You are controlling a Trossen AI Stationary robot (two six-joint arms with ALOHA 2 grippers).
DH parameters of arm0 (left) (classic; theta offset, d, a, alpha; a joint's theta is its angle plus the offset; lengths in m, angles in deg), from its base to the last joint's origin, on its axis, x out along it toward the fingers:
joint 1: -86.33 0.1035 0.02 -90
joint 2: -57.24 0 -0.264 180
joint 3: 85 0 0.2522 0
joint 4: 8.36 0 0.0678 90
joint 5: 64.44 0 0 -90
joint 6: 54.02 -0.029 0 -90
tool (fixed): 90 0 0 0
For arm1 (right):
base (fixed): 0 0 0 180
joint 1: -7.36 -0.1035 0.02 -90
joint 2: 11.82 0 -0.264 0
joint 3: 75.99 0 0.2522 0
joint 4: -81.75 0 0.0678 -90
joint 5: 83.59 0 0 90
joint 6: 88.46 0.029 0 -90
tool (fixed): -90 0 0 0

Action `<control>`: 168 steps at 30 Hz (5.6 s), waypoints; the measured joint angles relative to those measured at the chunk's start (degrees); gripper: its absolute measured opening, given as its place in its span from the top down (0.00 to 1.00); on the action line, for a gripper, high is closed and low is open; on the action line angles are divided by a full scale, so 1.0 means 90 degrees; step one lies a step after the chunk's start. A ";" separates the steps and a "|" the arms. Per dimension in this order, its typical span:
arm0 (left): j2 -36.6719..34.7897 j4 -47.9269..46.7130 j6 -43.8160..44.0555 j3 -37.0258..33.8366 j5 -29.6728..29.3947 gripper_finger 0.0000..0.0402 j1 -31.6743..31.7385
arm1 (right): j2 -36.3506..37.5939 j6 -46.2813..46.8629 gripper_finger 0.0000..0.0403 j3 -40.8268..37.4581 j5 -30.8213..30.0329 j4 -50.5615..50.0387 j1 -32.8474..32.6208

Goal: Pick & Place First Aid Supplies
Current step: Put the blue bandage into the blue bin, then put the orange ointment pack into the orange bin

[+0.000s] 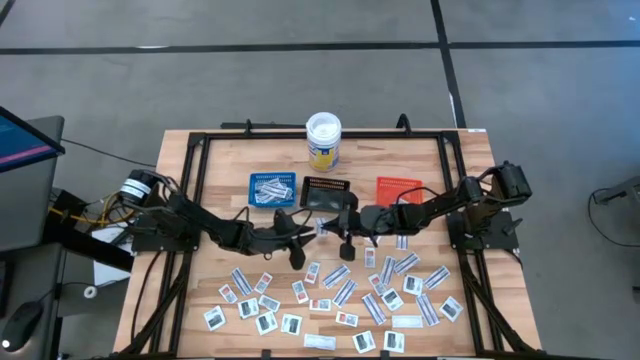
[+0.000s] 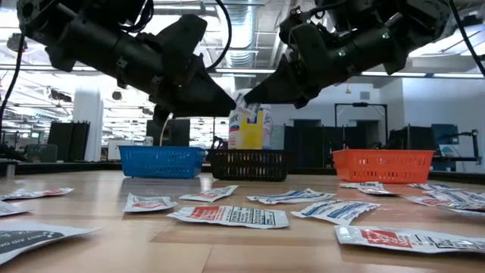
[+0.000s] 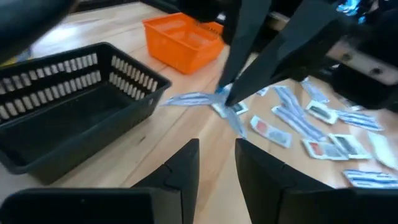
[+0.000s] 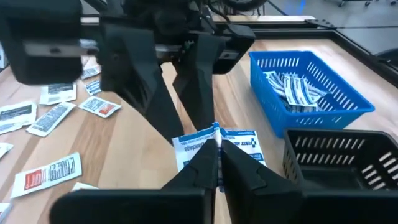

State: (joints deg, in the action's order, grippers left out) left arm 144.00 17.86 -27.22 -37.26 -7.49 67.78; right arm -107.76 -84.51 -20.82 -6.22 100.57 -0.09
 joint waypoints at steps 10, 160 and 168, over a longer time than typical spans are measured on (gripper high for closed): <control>0.0000 0.0066 0.0000 0.0002 0.0281 0.74 0.0135 | 0.0002 0.0050 0.99 0.0000 -0.0561 -0.0237 -0.0006; -0.2752 -0.0733 0.1212 -0.1688 -0.0815 0.86 0.1348 | -0.2176 0.0518 0.75 0.2176 0.1252 -0.2667 -0.0665; -0.2752 -0.0733 0.1211 -0.1688 -0.0812 0.86 0.1348 | -0.2176 0.0500 0.75 0.2181 0.1217 -0.2855 -0.0658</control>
State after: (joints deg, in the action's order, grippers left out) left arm 119.24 11.26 -16.31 -52.45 -14.80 79.91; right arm -127.35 -80.01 -1.20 4.73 74.87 -6.01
